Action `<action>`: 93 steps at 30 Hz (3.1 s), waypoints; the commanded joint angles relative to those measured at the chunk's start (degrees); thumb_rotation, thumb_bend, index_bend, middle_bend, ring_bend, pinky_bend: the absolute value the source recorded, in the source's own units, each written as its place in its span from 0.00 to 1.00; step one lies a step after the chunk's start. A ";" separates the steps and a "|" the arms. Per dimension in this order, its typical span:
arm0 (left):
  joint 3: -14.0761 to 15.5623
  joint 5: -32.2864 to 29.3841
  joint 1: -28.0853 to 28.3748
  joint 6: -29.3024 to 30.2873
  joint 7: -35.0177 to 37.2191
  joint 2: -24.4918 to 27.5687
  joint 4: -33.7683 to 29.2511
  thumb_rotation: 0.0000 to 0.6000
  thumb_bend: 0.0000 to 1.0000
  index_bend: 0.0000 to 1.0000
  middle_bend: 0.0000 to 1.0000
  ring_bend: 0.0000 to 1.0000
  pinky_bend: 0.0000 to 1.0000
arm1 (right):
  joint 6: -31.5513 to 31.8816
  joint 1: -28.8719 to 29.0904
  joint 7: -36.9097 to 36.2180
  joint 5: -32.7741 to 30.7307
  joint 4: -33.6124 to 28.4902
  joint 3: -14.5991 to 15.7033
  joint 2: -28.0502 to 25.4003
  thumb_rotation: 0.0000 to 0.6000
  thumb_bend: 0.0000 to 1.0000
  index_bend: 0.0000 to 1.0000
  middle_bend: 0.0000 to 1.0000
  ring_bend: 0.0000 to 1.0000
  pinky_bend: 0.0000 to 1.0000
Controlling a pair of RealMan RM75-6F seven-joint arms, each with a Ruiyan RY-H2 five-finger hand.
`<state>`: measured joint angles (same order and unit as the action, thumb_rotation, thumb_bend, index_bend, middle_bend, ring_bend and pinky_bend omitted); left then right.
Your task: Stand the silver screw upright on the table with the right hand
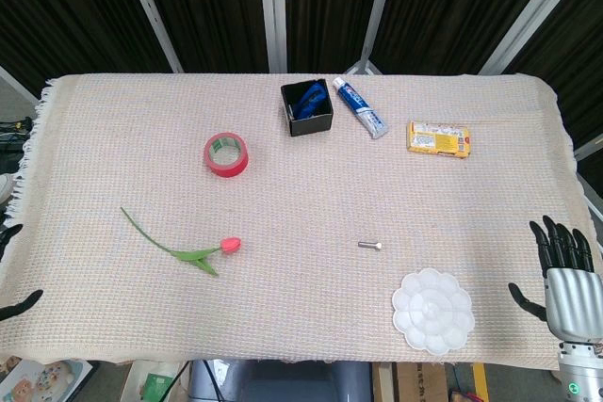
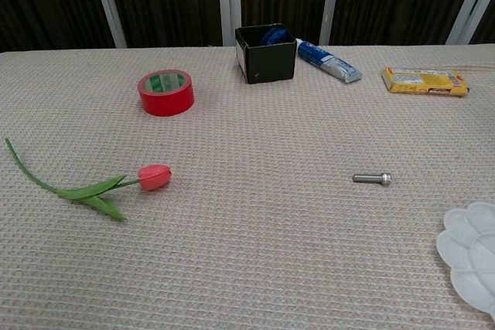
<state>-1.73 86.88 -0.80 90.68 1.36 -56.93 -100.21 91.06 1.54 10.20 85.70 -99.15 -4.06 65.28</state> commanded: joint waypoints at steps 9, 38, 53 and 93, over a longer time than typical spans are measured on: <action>0.21 0.77 -0.23 0.44 1.10 0.46 0.21 1.00 0.24 0.14 0.00 0.00 0.00 | -2.38 1.05 -1.19 1.60 1.58 0.81 -0.36 1.00 0.20 0.03 0.00 0.01 0.00; 0.55 0.64 0.46 -1.15 -1.12 -0.03 -0.28 1.00 0.24 0.14 0.00 0.00 0.00 | -18.49 12.65 11.05 -14.15 -8.83 -6.67 7.28 1.00 0.20 0.31 0.01 0.07 0.00; 0.05 -0.95 0.53 -1.58 -0.77 0.29 -0.34 1.00 0.24 0.14 0.00 0.00 0.00 | -19.15 30.07 40.80 -43.17 -9.31 -13.57 21.47 1.00 0.20 0.39 0.01 0.08 0.00; -0.36 -1.89 1.06 -2.41 0.43 0.59 0.01 1.00 0.25 0.15 0.00 0.00 0.00 | -12.94 38.79 40.79 -52.53 3.85 -12.78 36.54 1.00 0.21 0.50 0.03 0.10 0.03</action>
<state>-2.09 84.99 0.25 88.26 1.79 -56.34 -100.20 78.02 40.28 50.99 33.12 -95.43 -16.91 101.68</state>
